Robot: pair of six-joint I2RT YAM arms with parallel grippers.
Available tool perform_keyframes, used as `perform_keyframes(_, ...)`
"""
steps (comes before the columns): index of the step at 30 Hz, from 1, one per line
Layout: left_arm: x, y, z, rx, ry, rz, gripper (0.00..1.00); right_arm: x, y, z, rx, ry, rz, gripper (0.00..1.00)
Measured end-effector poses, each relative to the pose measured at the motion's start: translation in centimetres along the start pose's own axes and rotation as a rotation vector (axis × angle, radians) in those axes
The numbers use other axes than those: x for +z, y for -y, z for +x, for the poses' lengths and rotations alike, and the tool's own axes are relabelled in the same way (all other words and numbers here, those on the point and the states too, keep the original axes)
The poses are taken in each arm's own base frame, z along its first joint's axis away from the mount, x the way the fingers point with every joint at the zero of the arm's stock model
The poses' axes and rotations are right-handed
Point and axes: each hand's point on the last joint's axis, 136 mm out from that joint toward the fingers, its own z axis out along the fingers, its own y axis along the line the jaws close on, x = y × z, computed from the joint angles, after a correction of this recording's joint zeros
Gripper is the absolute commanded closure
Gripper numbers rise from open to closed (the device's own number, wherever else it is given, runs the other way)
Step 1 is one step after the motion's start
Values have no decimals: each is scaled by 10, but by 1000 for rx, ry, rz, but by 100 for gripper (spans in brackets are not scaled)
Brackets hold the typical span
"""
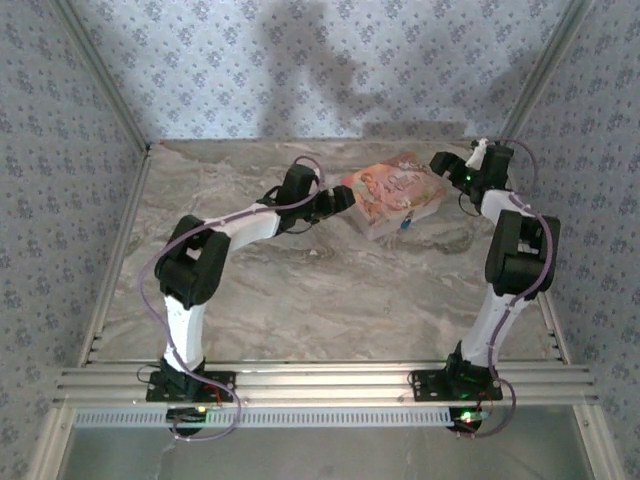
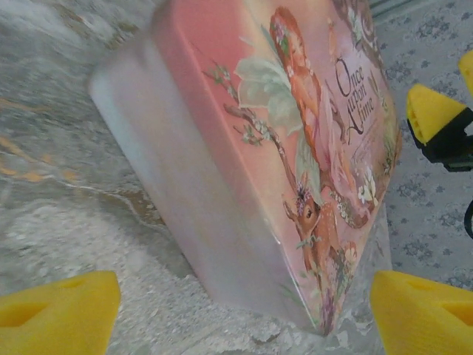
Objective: Unlock the padlock with the key
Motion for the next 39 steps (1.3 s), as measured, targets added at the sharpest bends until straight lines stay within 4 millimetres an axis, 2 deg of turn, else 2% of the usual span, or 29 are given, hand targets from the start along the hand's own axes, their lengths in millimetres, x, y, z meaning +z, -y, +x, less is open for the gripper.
perform_keyframes(5,20,3,4,-38,-40,34,15,16,4,15,-17,-93,-12,16)
perform_keyframes(9,33,6,1,-53,-51,61,17,25,-1,26,-51,-155,-29,19)
perform_keyframes(14,45,8,0,-70,-72,80,20,29,-11,38,-67,-220,-59,23)
perform_keyframes(18,52,6,3,-75,-91,88,21,28,-17,40,-94,-243,-73,26)
perform_keyframes(26,52,3,3,-80,-97,77,28,27,-19,46,-125,-268,-81,27)
perform_keyframes(32,50,-3,3,-69,-101,60,29,27,-24,53,-154,-278,-90,27)
perform_keyframes(39,30,-14,12,-57,-101,13,29,15,-42,76,-161,-313,-107,27)
